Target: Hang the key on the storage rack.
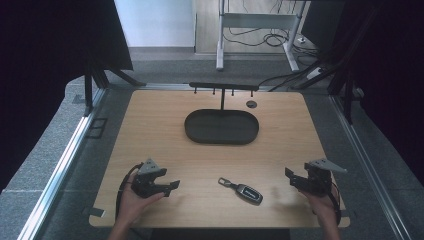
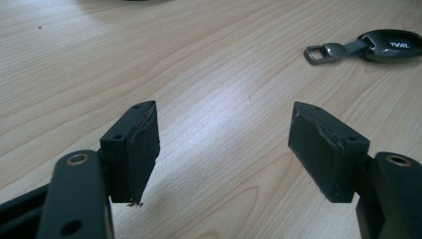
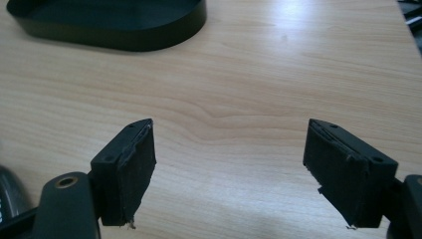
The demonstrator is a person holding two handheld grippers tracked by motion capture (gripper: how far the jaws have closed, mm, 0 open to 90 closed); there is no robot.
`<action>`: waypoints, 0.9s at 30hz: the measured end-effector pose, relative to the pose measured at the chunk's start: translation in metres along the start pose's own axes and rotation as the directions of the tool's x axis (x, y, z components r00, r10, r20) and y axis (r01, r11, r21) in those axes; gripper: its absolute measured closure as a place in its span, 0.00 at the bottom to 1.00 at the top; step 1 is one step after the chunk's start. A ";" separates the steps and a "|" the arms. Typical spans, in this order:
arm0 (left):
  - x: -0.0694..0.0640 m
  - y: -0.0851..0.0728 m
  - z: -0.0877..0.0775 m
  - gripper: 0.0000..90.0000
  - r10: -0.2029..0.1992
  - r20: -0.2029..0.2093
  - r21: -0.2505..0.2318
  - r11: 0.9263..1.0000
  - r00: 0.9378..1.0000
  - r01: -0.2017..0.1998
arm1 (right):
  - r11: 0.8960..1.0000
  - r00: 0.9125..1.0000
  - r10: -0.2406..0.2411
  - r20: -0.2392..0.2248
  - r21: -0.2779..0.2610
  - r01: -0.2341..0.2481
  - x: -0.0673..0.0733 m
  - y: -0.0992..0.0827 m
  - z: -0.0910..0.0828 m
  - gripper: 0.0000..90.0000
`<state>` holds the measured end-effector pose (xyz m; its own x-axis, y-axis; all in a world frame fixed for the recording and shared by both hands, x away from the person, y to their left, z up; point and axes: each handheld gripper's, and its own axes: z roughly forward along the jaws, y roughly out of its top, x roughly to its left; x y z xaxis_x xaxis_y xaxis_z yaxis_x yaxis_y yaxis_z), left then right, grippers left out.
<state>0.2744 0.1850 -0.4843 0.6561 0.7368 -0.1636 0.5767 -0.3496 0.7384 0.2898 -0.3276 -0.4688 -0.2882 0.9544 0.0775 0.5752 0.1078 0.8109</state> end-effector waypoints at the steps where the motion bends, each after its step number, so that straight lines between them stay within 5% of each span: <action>1: 0.000 0.000 0.001 0.32 0.003 0.000 0.005 1.000 1.000 -0.003 | 1.000 1.000 0.006 -0.005 -0.002 -0.006 -0.002 0.001 -0.001 0.25; 5: 0.000 0.000 0.001 0.32 0.004 0.002 0.007 1.000 1.000 -0.004 | 1.000 1.000 -0.004 -0.015 -0.004 0.004 -0.005 0.000 -0.002 0.28; 10: -0.002 0.000 0.001 0.32 0.014 0.008 0.010 1.000 1.000 -0.014 | 0.993 0.993 -0.119 0.004 0.022 0.118 0.000 -0.005 -0.001 0.32; 20: -0.001 0.000 0.001 0.32 0.014 0.006 0.015 1.000 1.000 -0.014 | 0.998 0.998 -0.059 -0.030 0.023 0.060 -0.005 -0.004 -0.002 0.34; 27: -0.003 0.000 0.001 0.32 0.020 0.009 0.019 1.000 1.000 -0.020 | 0.995 0.994 -0.100 -0.046 0.015 0.100 -0.004 -0.003 -0.004 0.34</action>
<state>0.2732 0.1822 -0.4841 0.6716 0.7246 -0.1550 0.5726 -0.3747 0.7292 0.2863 -0.3332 -0.4692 -0.3790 0.9251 0.0230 0.5546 0.2072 0.8059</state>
